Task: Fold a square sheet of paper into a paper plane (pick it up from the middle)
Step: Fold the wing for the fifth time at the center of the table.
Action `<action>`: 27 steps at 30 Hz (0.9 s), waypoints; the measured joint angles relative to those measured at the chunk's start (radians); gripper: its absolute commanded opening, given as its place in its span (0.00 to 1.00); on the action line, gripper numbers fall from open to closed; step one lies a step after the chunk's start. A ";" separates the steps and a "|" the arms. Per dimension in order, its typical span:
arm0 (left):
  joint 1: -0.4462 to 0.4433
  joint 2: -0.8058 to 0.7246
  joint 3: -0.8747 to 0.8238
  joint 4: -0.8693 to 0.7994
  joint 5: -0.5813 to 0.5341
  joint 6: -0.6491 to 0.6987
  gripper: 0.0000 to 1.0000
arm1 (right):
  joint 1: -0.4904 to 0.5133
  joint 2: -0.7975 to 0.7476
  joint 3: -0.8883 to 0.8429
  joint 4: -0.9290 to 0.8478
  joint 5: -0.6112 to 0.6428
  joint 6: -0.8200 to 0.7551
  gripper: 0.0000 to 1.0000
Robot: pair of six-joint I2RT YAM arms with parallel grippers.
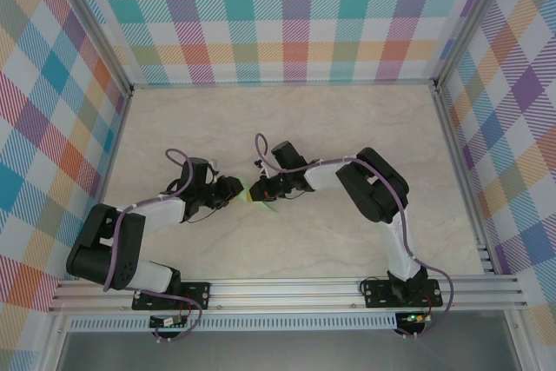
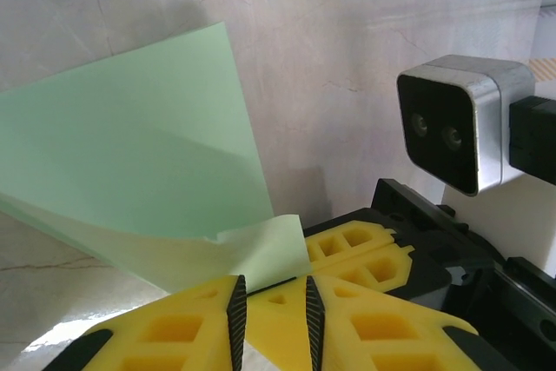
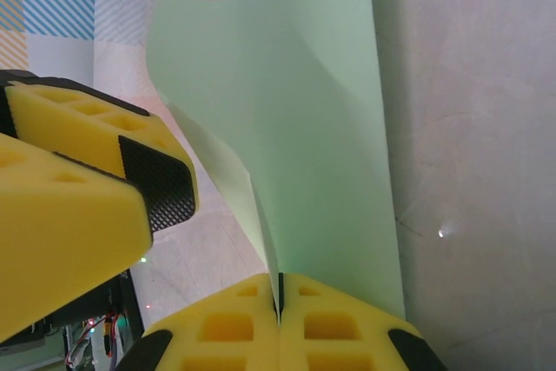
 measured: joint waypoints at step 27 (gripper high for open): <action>-0.001 0.074 0.035 -0.001 0.002 0.022 0.21 | -0.019 0.017 0.021 -0.025 -0.038 0.045 0.00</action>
